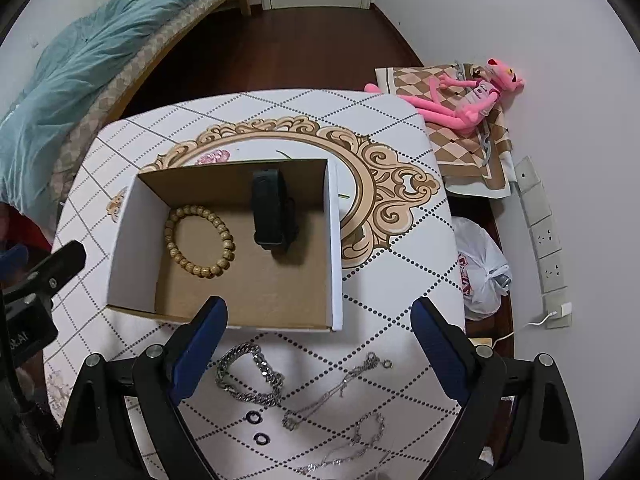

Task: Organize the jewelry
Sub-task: 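Lift both tools out of the box, then grasp a black ring with the left tool while the right tool grasps a silver necklace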

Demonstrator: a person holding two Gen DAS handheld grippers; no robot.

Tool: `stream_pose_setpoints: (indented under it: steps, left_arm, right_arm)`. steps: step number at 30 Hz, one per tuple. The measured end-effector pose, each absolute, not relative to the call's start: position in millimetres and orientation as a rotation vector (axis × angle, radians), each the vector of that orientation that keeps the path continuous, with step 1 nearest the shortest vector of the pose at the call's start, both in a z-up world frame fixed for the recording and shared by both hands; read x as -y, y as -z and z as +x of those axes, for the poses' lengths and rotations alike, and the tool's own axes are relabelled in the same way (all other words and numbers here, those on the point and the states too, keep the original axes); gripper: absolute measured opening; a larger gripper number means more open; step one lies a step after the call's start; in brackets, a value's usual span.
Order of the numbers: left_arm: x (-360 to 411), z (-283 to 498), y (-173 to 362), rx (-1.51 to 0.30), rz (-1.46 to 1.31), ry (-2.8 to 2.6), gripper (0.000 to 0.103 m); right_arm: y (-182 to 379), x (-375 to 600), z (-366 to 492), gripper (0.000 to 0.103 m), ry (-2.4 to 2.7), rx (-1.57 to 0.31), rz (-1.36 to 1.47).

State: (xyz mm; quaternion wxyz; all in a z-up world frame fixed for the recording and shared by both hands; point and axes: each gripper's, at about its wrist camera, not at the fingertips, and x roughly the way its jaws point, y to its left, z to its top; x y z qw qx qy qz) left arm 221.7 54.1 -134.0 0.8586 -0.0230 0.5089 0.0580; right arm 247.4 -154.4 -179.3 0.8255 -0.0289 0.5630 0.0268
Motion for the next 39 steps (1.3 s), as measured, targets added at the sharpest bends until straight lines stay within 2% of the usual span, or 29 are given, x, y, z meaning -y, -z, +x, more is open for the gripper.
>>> stream_pose_setpoints:
  steps: [14, 23, 27, 32, 33, 34, 35, 39]
  left_arm:
    - [-43, 161, 75, -0.946, -0.023, -0.106, 0.103]
    - [-39, 137, 59, -0.937, -0.028, -0.094, 0.103]
    - [-39, 133, 73, -0.950, -0.019, -0.117, 0.103]
    - [-34, 130, 126, -1.051, -0.004, -0.137, 0.103]
    - [-34, 129, 137, -1.074, -0.001, -0.141, 0.103]
    - [-33, 128, 151, -1.108, 0.001, -0.144, 0.103]
    - [-30, 128, 164, -1.137, 0.006, -0.143, 0.103]
    - [-25, 122, 201, -1.215, 0.021, -0.145, 0.103]
  right_arm:
    - [99, 168, 187, 0.094, -0.045, -1.025, -0.058]
    - [77, 177, 156, 0.094, -0.075, -1.007, 0.008]
    - [98, 190, 152, 0.094, -0.052, -1.048, 0.041]
    - [163, 205, 146, 0.093, -0.045, -1.172, 0.096]
    - [174, 206, 145, 0.090, -0.048, -1.193, 0.105]
    - [190, 209, 143, 0.079, -0.040, -1.224, 0.117]
    - [202, 212, 140, 0.072, -0.025, -1.243, 0.119]
    - [240, 230, 123, 0.071, 0.039, -1.270, 0.151]
